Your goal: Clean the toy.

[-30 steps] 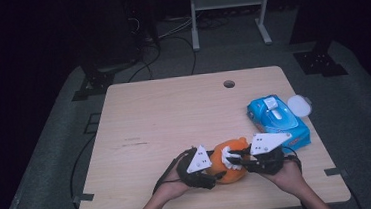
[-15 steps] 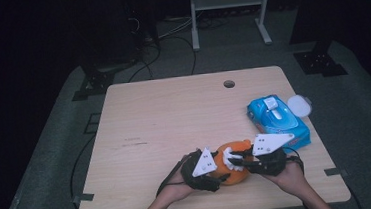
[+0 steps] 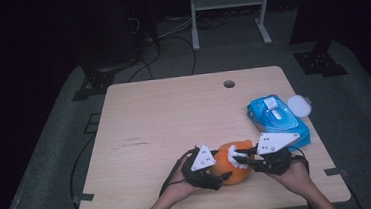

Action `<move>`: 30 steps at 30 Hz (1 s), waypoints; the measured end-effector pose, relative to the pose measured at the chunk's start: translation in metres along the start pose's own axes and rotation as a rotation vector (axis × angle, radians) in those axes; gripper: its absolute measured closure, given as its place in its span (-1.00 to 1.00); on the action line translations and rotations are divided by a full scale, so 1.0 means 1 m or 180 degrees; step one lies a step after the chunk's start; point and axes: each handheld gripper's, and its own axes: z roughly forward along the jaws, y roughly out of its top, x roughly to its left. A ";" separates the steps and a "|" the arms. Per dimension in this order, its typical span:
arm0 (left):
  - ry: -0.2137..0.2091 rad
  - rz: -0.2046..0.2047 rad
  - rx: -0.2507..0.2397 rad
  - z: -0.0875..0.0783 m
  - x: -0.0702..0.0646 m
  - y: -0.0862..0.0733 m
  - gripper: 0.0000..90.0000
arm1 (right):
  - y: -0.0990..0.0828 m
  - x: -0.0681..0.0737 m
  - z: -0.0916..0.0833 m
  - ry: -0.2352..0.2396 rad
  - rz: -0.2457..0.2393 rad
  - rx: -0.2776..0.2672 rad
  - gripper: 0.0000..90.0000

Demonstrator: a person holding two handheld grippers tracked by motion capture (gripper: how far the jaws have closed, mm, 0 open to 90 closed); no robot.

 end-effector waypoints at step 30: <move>-0.0052 0.0656 0.0127 -0.001 -0.016 0.002 -0.33 | 0.000 -0.003 0.000 -0.0068 -0.0028 0.0085 0.71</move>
